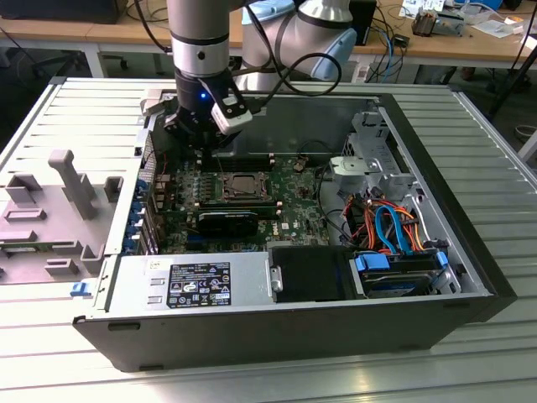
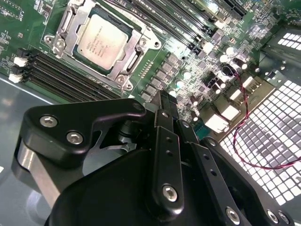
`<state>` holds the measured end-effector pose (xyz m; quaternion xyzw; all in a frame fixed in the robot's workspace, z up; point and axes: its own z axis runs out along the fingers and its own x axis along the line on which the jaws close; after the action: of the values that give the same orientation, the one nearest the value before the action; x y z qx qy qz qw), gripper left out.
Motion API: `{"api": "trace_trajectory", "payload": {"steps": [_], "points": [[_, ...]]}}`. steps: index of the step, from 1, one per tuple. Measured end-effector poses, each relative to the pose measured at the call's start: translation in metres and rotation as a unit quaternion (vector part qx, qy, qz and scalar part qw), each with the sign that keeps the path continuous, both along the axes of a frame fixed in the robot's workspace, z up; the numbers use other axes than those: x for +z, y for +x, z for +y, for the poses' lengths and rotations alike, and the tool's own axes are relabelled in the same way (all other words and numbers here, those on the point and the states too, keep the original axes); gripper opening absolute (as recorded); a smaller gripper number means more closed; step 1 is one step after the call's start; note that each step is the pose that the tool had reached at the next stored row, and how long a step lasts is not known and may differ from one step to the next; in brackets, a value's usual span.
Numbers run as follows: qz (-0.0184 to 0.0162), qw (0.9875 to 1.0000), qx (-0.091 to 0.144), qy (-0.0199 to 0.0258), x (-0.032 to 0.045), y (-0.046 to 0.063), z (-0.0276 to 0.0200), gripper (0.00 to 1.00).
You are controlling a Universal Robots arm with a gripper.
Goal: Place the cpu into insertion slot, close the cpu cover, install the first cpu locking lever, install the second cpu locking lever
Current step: 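Install the first cpu locking lever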
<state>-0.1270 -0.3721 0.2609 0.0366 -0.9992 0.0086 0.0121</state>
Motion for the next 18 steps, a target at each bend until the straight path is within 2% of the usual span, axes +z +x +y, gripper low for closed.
{"api": "trace_trajectory", "payload": {"steps": [18], "points": [[-0.0001, 1.0, 0.0, 0.0, -0.0001, -0.0089, 0.0, 0.11]]}}
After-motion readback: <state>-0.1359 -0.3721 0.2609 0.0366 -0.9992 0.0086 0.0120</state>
